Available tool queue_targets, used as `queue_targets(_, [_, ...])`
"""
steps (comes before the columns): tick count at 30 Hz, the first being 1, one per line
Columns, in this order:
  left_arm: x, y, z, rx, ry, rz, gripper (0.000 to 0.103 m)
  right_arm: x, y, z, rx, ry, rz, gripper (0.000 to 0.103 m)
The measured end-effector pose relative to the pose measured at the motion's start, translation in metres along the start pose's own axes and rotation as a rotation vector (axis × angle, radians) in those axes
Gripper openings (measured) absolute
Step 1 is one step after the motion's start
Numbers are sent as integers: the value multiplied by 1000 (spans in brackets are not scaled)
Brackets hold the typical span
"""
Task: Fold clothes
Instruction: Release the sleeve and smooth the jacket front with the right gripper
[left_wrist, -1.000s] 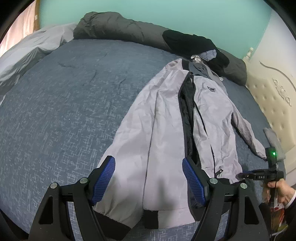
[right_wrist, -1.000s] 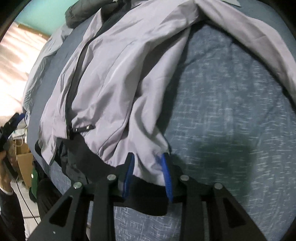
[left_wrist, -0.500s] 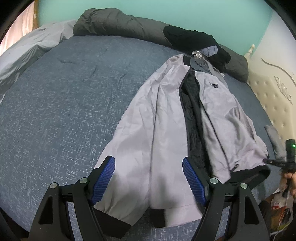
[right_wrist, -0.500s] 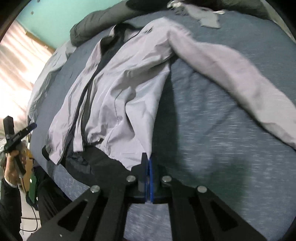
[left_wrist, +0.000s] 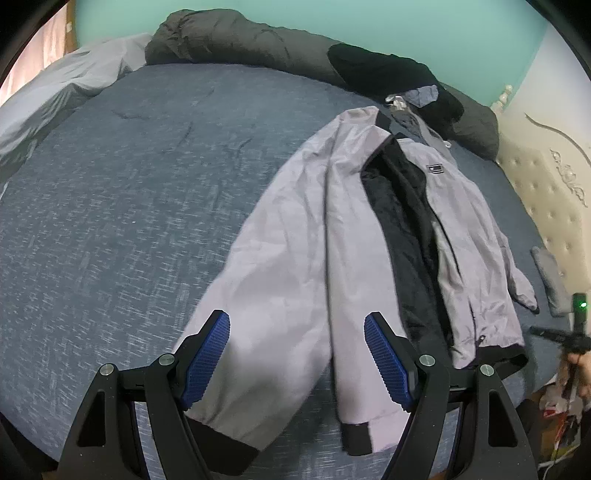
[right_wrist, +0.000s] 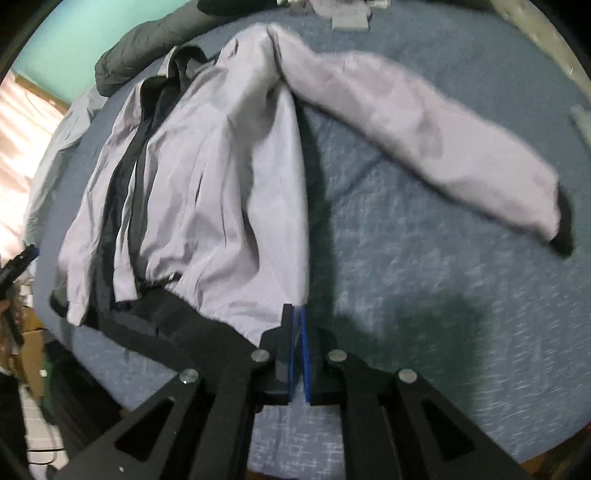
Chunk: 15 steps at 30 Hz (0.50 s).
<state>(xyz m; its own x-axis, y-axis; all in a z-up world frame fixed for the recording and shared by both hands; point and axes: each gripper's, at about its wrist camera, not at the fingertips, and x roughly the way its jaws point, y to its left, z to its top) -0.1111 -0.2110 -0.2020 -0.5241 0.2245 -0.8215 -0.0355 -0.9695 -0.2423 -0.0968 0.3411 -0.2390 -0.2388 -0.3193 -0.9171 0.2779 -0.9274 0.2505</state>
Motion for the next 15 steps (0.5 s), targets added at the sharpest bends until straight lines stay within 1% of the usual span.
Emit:
queue_targets(4, [2,17,-2,-19,9,30,79,-28,4,16,3,-79,27,5])
queue_targets(5, [4,21,-3,-21,14,40,79,-32,5,17,-1,-85,32,5])
queue_targets(8, [10,34,-7,-22,36,69,79,-35,9,20,-15,-83,36,5])
queue_targets(12, [26,55,-17,-8,82,109,79,-26,18,18,-16,-71,53,5])
queue_targets(15, [37,66,-24,-16,110,107,78,-19,25,15,-24,-57,53,5])
